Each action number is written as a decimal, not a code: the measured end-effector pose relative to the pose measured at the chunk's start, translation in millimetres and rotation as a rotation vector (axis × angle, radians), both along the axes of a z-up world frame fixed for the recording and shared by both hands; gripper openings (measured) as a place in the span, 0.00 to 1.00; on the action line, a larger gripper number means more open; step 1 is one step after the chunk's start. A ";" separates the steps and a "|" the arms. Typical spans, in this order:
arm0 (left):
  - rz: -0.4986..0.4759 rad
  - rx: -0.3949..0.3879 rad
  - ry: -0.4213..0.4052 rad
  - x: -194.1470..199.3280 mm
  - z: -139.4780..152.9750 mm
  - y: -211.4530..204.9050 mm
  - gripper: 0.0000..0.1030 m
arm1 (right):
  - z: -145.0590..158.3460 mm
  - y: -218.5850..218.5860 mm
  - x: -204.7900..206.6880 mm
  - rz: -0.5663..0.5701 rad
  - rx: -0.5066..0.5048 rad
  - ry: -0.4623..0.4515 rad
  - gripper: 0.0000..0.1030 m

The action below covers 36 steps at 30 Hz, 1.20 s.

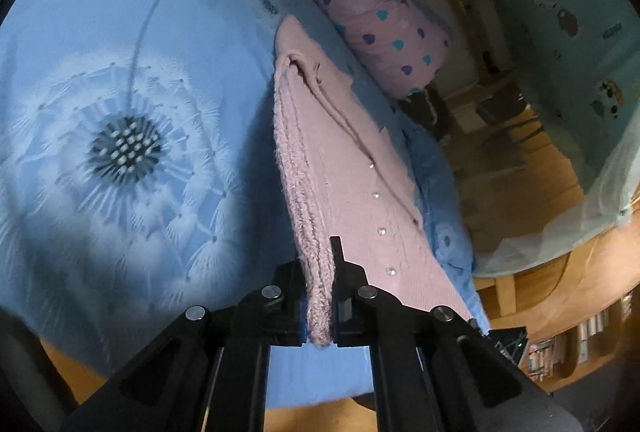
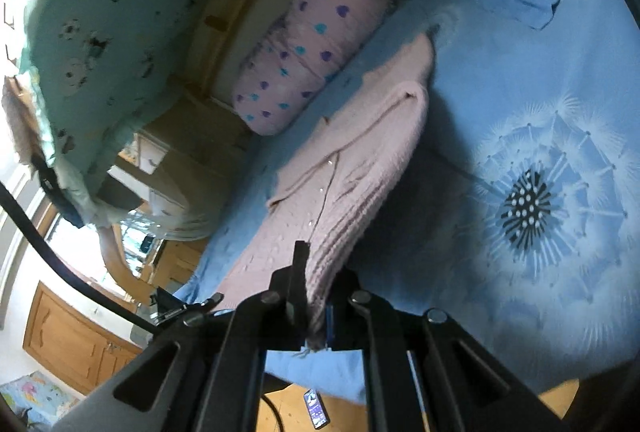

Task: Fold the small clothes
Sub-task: 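Lift the gripped edge with both grippers and fold it over the cardigan lengthwise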

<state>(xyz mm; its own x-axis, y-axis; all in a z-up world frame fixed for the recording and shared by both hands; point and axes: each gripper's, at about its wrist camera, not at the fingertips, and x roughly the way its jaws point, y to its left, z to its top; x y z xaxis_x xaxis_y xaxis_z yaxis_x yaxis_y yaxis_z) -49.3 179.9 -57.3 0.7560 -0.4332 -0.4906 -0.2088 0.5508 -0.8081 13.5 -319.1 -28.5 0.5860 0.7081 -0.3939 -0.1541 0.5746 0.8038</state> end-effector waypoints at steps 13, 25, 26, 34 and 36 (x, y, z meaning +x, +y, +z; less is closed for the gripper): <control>-0.030 0.058 -0.049 -69.7 8.5 -20.6 0.01 | 3.7 5.0 -72.5 0.000 -0.071 0.034 0.06; -0.026 0.094 -0.082 -38.6 30.0 -15.2 0.01 | 24.3 14.1 -51.8 -0.002 -0.132 0.000 0.06; -0.029 0.096 -0.081 -35.5 31.7 -14.5 0.01 | 27.6 15.9 -46.8 0.001 -0.138 -0.006 0.06; -0.058 0.182 -0.098 8.6 58.9 -10.7 0.01 | 51.9 21.0 8.3 0.012 -0.217 -0.051 0.07; -0.058 0.223 -0.117 21.5 71.2 -11.2 0.01 | 60.1 26.1 22.5 0.024 -0.238 -0.070 0.07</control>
